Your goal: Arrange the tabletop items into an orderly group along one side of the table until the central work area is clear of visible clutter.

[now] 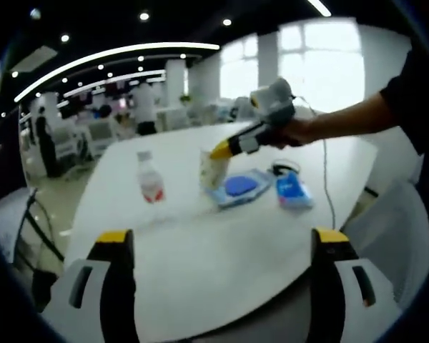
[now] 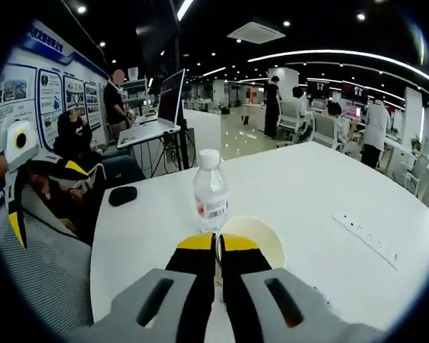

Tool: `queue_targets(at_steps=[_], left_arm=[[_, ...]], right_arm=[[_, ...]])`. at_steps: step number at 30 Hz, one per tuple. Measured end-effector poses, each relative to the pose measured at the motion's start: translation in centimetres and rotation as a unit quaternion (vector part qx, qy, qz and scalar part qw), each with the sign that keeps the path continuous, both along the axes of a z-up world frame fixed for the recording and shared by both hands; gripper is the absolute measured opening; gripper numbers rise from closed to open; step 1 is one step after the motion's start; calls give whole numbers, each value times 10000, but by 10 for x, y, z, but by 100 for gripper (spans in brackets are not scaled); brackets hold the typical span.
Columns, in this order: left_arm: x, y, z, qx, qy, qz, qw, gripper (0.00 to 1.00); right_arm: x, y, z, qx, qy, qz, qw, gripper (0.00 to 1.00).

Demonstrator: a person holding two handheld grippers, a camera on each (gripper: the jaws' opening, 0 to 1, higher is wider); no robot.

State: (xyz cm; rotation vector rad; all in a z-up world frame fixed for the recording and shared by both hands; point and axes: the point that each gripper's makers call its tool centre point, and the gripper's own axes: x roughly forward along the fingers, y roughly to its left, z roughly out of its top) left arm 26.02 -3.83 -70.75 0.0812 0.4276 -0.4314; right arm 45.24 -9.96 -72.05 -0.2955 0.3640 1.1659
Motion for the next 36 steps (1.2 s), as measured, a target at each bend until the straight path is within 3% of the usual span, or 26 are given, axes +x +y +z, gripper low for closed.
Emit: queue_targets(at_steps=[7, 10, 11, 12, 13, 16, 18, 21, 36], left_arm=[[-5, 2, -12, -54, 39, 52, 10000, 100], [-3, 4, -9, -361, 65, 201, 9991, 100], [-2, 4, -6, -381, -54, 221, 9990, 100], [2, 7, 0, -200, -360, 211, 9989, 100], [2, 9, 0, -122, -393, 228, 9989, 100], [0, 2, -1, -364, -295, 137, 9988, 100], [0, 3, -6, -345, -157, 142, 9992, 100], [-1, 0, -4, -273, -264, 51, 9993, 100], [0, 1, -6, -322, -208, 73, 9992, 100]], right_arm=[[8, 3, -8, -183, -244, 40, 9995, 1], [11, 4, -9, -222, -346, 12, 9992, 1], [13, 5, -11, -236, -341, 0, 9991, 1], [14, 6, -12, -237, -347, -16, 9991, 1], [16, 6, -13, -233, -360, -37, 9991, 1], [19, 9, -15, -238, -386, -55, 9990, 1], [20, 12, -17, -275, -460, -25, 9986, 1], [22, 16, -22, -393, -495, 22, 9980, 1], [32, 37, -44, -754, -712, 198, 9944, 1]])
